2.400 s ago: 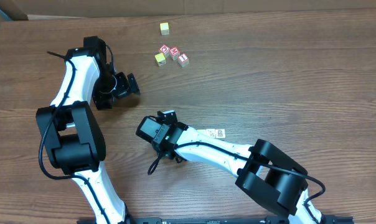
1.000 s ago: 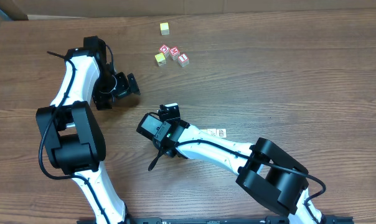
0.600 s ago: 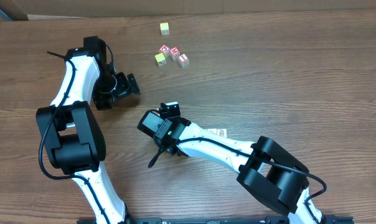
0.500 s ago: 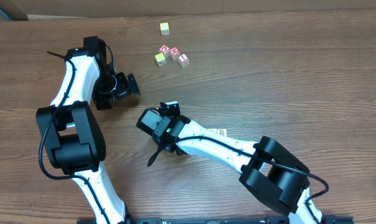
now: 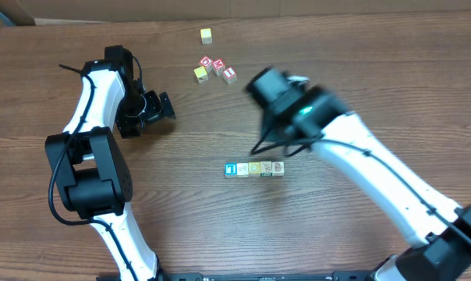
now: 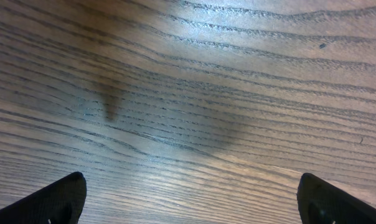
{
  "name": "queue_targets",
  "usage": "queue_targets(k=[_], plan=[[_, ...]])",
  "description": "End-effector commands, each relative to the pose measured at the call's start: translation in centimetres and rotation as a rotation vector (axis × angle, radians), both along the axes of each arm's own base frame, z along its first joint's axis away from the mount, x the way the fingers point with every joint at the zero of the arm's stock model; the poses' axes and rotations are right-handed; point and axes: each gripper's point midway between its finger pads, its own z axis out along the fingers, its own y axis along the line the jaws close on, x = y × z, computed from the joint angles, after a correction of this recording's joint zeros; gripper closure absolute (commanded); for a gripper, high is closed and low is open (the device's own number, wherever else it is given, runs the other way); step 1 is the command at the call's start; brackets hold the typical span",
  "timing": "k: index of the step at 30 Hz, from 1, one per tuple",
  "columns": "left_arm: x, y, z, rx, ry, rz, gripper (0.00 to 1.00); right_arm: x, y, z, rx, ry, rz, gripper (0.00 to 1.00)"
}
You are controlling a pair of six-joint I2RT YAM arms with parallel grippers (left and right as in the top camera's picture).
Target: Flip 5 blocks
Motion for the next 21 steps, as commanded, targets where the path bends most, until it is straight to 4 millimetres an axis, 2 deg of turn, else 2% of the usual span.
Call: queue_targets(k=[1,5,8,9,11,14,15,16,17,18,19,21], plan=[[0.5,0.0,1.1,0.006,-0.031,0.006,0.00,0.8,-2.5,0.6,0.024,0.023,-0.076,0.96],[1.4,0.2,1.1,0.010,-0.067,0.033,0.00,-0.7,-3.7,-1.1,0.086,0.170,-0.112,0.96],[2.1,0.1,1.2,0.002,-0.094,0.032,0.00,-1.6,-5.1,-2.2,0.041,0.209,-0.196,0.96],[1.4,-0.8,1.3,-0.047,-0.066,0.030,0.00,-1.7,-5.5,-2.5,0.028,0.207,-0.234,0.96],[-1.4,-2.3,1.6,-0.130,0.048,0.039,0.00,-1.8,-6.1,-3.2,0.008,0.206,-0.285,0.96],[-1.3,-3.5,1.9,-0.196,0.039,0.026,0.00,-1.8,-6.6,-4.0,-0.018,0.203,-0.295,0.96],[-1.5,-4.0,2.1,-0.226,0.042,0.010,0.04,-1.8,-6.8,-4.2,-0.031,0.201,-0.297,0.96],[-1.8,-4.9,2.4,-0.272,0.046,-0.013,0.17,-1.8,-7.1,-4.5,-0.046,0.196,-0.300,0.96],[-2.0,-5.6,2.7,-0.309,0.047,-0.036,0.35,-1.7,-7.3,-4.8,-0.055,0.191,-0.302,0.96],[-2.2,-6.3,3.1,-0.347,0.043,-0.065,0.72,-1.7,-7.3,-5.0,-0.058,0.188,-0.302,0.96],[-2.4,-7.3,3.6,-0.401,0.034,-0.101,0.96,-1.7,-7.3,-5.3,-0.056,0.187,-0.302,0.96],[-2.8,-8.9,4.6,-0.496,0.014,-0.175,0.96,-1.4,-7.1,-5.9,-0.047,0.178,-0.302,0.96]])
